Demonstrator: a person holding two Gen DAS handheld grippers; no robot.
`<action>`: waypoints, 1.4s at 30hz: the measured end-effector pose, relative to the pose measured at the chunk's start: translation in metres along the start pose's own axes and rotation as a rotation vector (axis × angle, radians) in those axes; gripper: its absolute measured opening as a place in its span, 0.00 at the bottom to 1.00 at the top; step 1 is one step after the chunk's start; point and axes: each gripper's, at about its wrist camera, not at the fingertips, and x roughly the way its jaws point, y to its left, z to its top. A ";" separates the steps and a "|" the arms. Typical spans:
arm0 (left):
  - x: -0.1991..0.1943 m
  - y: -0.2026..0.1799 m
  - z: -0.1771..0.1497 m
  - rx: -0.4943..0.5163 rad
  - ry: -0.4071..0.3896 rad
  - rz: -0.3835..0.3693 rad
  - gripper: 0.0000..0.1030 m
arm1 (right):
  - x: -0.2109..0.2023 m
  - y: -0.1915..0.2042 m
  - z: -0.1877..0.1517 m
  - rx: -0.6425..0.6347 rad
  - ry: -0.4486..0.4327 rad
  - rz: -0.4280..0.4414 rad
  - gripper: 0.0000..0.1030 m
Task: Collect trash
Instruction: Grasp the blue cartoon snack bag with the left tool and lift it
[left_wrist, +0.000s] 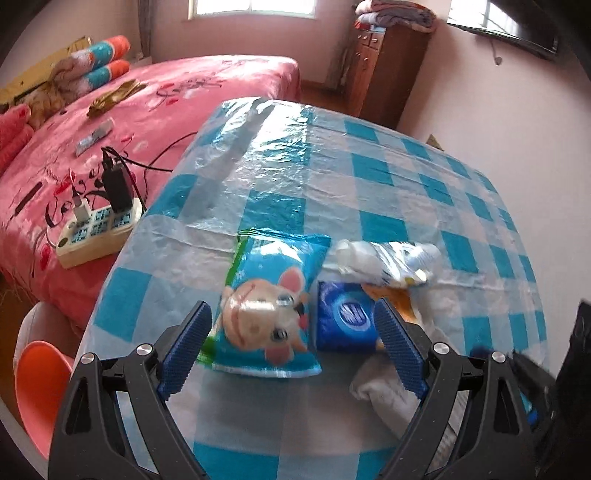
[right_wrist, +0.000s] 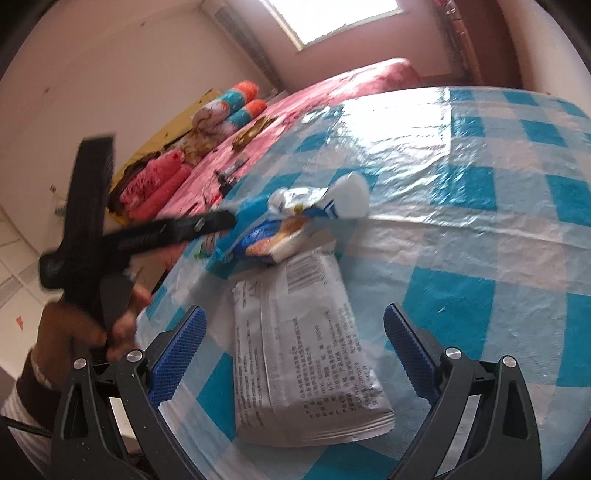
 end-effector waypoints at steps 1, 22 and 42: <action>0.004 0.000 0.002 -0.005 0.007 0.002 0.87 | 0.001 0.000 -0.001 -0.005 0.005 -0.003 0.93; 0.036 0.005 0.015 -0.068 0.029 0.072 0.61 | 0.002 -0.002 -0.002 -0.034 0.032 0.083 0.93; 0.025 0.023 0.009 -0.145 0.013 0.005 0.45 | 0.010 -0.004 0.005 -0.035 0.062 0.140 0.93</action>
